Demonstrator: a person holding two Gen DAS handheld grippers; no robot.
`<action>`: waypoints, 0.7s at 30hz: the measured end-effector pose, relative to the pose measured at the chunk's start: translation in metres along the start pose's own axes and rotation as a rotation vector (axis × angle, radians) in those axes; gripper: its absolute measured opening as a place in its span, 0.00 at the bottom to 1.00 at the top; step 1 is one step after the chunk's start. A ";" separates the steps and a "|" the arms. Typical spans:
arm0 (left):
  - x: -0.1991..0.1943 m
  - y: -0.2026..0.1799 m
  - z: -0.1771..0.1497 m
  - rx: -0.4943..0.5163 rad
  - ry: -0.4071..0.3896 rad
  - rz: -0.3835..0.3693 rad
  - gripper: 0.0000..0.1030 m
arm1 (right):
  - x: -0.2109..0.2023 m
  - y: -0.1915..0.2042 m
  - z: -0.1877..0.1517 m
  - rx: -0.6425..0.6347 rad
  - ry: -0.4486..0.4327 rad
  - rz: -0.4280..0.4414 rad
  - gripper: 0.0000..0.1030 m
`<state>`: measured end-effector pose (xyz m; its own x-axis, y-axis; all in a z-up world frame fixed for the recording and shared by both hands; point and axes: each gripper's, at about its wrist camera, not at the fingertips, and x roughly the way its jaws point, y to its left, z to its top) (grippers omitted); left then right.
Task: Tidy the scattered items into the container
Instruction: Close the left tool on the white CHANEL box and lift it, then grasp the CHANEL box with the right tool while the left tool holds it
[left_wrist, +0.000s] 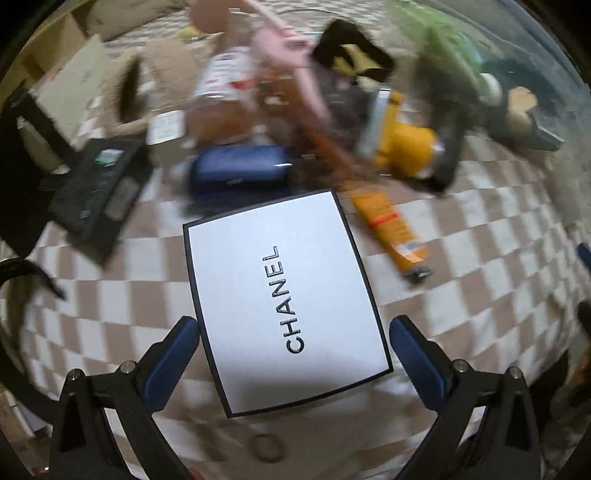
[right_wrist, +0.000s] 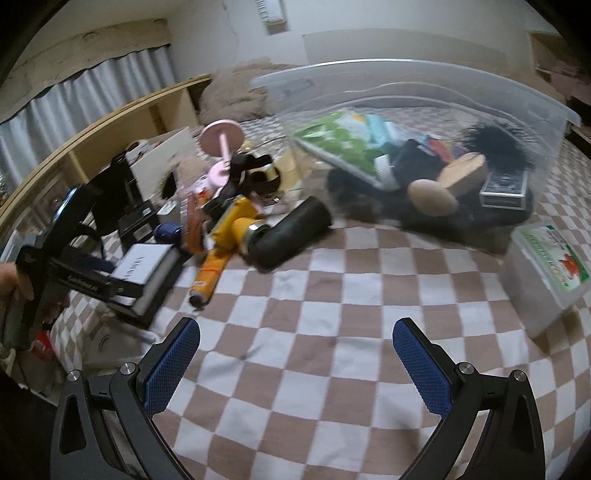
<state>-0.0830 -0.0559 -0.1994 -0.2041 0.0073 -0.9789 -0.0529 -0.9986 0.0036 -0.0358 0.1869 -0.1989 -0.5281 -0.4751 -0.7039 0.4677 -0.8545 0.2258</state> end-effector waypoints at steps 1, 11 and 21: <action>0.001 -0.006 0.002 0.007 0.000 -0.008 0.99 | 0.001 0.002 -0.001 0.000 0.005 0.009 1.00; -0.002 -0.041 0.010 0.062 0.005 -0.070 0.99 | 0.009 0.001 -0.009 0.072 0.046 0.112 1.00; -0.013 -0.092 0.015 0.178 0.053 -0.209 1.00 | 0.013 -0.009 -0.016 0.138 0.075 0.140 1.00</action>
<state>-0.0899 0.0366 -0.1837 -0.1192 0.2044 -0.9716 -0.2604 -0.9508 -0.1680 -0.0352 0.1915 -0.2207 -0.4080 -0.5786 -0.7063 0.4289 -0.8044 0.4111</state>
